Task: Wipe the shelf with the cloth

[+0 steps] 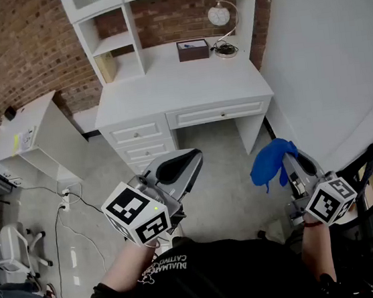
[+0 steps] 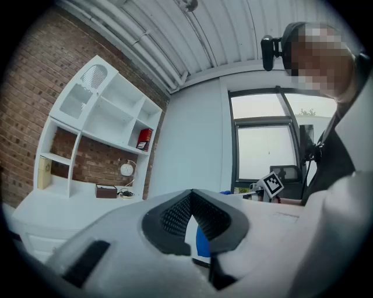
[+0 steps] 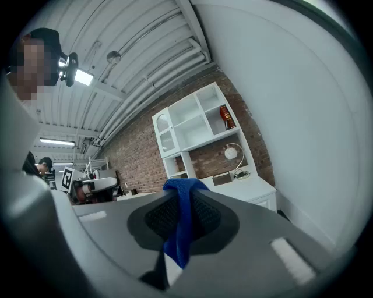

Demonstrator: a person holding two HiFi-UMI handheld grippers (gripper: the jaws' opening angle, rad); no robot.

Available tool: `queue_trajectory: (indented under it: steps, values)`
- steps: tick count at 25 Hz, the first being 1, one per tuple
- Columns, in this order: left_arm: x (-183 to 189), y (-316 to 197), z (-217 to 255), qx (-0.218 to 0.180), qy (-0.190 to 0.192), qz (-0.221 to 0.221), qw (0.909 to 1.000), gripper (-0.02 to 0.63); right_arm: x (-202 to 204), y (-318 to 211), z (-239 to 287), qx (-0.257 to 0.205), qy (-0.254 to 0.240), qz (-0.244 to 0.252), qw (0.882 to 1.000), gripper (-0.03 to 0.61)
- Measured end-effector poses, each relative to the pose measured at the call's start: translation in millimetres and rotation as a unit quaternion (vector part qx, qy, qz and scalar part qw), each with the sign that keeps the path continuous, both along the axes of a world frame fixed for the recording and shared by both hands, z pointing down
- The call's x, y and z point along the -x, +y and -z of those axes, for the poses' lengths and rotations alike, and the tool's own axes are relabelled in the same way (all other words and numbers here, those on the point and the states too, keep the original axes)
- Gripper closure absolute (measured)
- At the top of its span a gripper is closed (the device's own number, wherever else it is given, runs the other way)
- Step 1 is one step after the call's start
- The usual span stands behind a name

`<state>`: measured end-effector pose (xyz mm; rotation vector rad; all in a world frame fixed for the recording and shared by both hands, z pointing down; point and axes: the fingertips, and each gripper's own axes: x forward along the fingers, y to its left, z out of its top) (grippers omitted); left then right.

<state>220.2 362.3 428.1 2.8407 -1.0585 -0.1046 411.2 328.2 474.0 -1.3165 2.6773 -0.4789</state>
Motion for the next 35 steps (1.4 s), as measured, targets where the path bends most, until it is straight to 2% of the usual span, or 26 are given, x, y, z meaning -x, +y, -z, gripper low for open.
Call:
queue_trajectory:
  steps: [8, 13, 19, 23, 26, 32, 35]
  values:
    - [6.0, -0.9, -6.6, -0.001, 0.005, 0.003, 1.0000, 0.611, 4.9, -2.8, -4.4, 0.001, 0.002, 0.002, 1.000, 0.541]
    - [30.4, -22.6, -18.5, 0.003, 0.010, 0.001, 0.9999, 0.611, 30.3, -24.1, -10.9, 0.005, -0.012, 0.003, 1.000, 0.541]
    - [87.7, -78.4, 0.5, -0.013, 0.016, -0.011, 0.9997, 0.611, 84.7, -77.5, 14.3, -0.014, -0.021, -0.011, 1.000, 0.541]
    - [137.8, -123.4, 18.8, -0.019, 0.013, -0.022, 0.9995, 0.611, 129.0, -125.9, 42.1, -0.030, -0.054, -0.034, 0.998, 0.541]
    - [177.7, -156.8, 29.4, -0.013, 0.011, -0.023, 0.9996, 0.611, 170.5, -162.9, 59.3, -0.030, -0.068, -0.027, 0.997, 0.541]
    - [243.7, -212.0, 24.0, -0.007, 0.007, -0.017, 0.9998, 0.611, 249.1, -218.9, 52.6, -0.022, -0.035, -0.013, 0.999, 0.541]
    - [261.3, -231.9, 14.4, 0.008, 0.041, -0.019, 0.9990, 0.611, 265.9, -234.4, 36.4, -0.001, -0.005, -0.013, 1.000, 0.541]
